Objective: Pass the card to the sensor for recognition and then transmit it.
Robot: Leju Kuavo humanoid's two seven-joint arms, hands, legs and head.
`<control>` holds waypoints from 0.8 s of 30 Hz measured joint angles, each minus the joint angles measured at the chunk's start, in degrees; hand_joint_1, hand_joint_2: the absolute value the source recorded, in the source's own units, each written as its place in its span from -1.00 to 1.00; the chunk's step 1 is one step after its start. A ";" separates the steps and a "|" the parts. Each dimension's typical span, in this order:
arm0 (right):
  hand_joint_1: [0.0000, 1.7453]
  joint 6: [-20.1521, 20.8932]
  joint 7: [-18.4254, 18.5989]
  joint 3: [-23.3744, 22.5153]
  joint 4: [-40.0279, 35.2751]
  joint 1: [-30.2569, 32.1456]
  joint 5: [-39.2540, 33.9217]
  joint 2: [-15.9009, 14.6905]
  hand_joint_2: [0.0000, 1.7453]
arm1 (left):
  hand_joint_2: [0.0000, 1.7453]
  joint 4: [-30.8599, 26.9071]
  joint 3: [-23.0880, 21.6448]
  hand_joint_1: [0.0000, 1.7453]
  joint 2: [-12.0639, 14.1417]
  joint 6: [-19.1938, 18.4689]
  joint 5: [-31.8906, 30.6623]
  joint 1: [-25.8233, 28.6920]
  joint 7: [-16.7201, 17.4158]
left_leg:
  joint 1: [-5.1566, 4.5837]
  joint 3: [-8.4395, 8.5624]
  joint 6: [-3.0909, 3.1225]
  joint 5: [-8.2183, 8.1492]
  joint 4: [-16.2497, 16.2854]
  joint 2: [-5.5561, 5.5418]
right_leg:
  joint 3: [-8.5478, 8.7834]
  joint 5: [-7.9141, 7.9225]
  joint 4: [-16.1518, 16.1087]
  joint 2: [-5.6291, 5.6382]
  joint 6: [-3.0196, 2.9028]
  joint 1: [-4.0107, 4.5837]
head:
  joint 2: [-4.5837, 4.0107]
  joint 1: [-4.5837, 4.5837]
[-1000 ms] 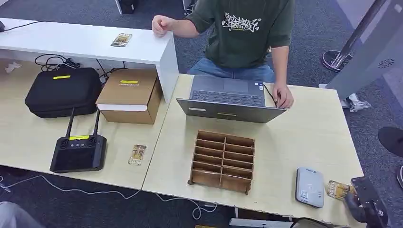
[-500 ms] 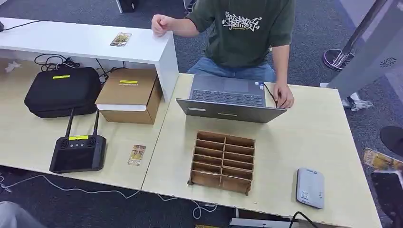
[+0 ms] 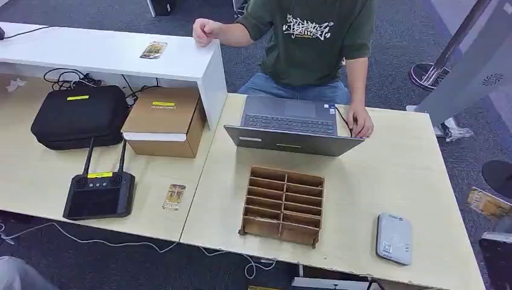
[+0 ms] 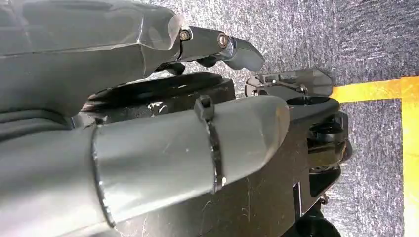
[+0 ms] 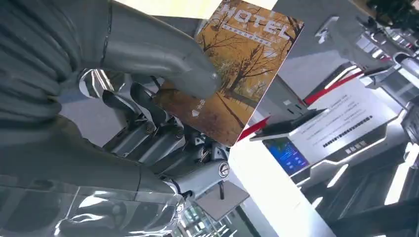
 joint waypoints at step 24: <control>1.00 -1.03 -0.20 6.99 3.49 -11.26 6.68 1.16 1.00 | -1.00 0.00 -0.02 -1.00 -0.33 -0.26 -3.12 -0.38 0.72 | 0.00 0.02 0.01 0.02 0.00 0.06 | 0.03 0.02 0.03 0.11 0.00 0.00 | 0.00 0.02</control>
